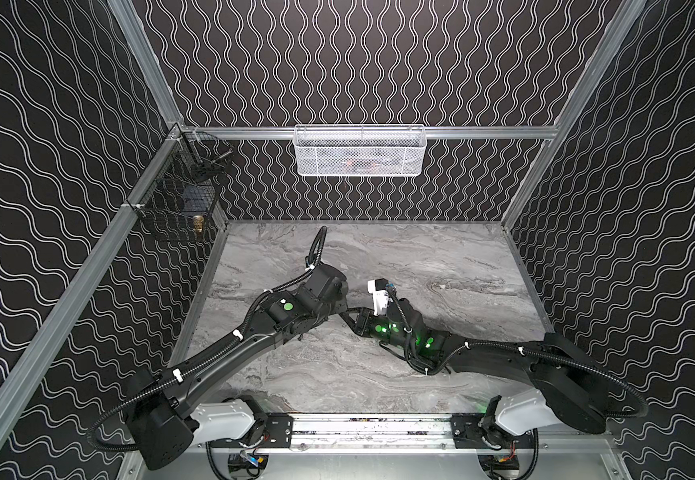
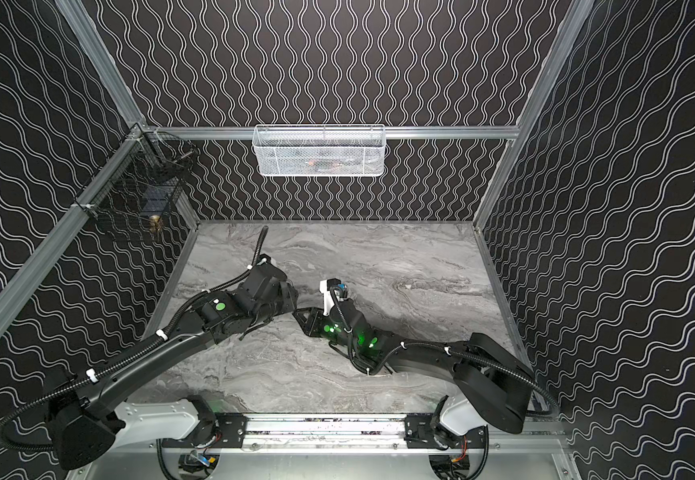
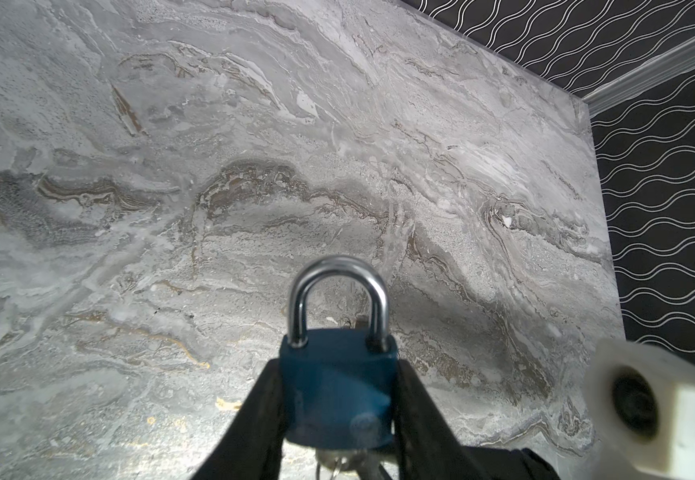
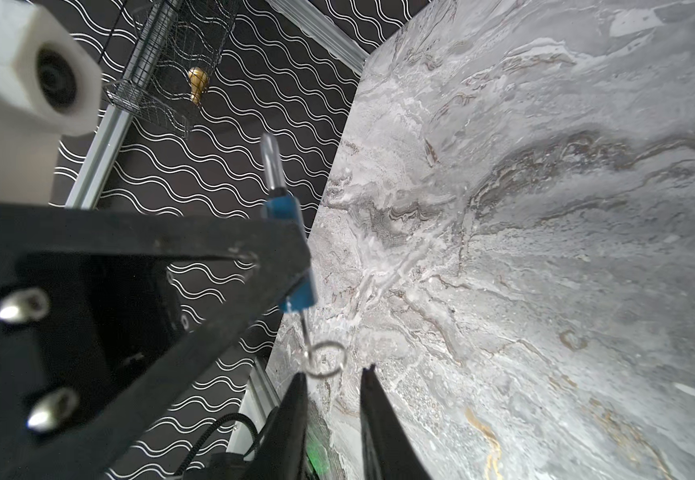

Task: Unlock with the key

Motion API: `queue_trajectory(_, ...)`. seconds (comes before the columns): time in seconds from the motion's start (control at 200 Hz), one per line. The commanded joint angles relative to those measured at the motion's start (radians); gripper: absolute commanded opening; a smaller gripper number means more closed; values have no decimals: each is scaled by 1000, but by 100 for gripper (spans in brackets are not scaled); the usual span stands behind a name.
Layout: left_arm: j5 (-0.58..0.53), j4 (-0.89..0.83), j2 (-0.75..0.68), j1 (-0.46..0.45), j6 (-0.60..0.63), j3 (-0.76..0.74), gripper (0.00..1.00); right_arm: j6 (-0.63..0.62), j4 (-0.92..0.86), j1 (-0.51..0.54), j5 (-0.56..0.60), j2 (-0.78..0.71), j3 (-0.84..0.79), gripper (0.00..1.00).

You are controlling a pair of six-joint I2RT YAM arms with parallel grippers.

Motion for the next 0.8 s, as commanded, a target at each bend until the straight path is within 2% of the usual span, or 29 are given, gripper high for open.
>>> queue_trajectory(0.0,-2,28,-6,1,-10,2,4,12,58,1,-2,9,12,24)
queue_trajectory(0.576,47,50,-19,1,-26,-16,4,16,105,-7,17,26,14,8)
queue_trajectory(0.796,90,61,-28,0,-38,-38,3,19,146,-18,14,20,16,7)
